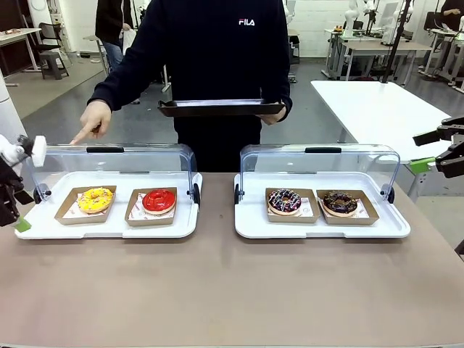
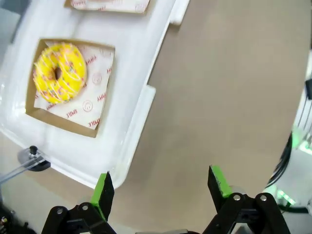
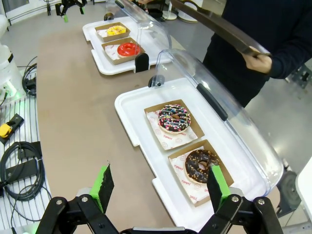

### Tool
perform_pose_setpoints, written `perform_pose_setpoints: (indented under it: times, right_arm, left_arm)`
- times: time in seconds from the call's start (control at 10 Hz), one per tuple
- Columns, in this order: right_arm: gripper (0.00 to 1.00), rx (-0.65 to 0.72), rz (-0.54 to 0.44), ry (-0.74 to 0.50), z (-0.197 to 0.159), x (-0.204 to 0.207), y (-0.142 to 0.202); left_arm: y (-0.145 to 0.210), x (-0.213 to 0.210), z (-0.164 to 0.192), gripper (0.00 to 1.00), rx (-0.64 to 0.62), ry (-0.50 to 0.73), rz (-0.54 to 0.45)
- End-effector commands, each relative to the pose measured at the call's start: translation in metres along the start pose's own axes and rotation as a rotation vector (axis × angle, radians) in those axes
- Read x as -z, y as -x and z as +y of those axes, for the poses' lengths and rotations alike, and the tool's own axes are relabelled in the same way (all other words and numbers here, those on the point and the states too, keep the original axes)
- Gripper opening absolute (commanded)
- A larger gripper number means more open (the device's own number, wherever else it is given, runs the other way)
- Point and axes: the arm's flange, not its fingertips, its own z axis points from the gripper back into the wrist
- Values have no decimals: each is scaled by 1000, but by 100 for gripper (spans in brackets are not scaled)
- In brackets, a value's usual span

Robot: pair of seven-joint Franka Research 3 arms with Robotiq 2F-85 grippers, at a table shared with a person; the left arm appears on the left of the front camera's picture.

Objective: Provide the desired donut to the person.
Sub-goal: Pick up and lift the Paper togo box containing the Donut pointed at by the person.

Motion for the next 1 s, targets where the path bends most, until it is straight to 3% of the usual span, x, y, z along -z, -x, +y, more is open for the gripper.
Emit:
perform_pose_setpoints:
  times: [0.0, 0.2, 0.9]
  right_arm:
    - [100, -9, -28, -5, -3, 2, 0]
    - [100, -9, -28, -5, -3, 2, 0]
    - [100, -9, -28, -5, -3, 2, 0]
  left_arm:
    - [2, 15, 32, 100, 86, -10, 31]
    - [7, 41, 52, 100, 153, -60, 73]
    - [-24, 83, 67, 100, 202, -42, 11]
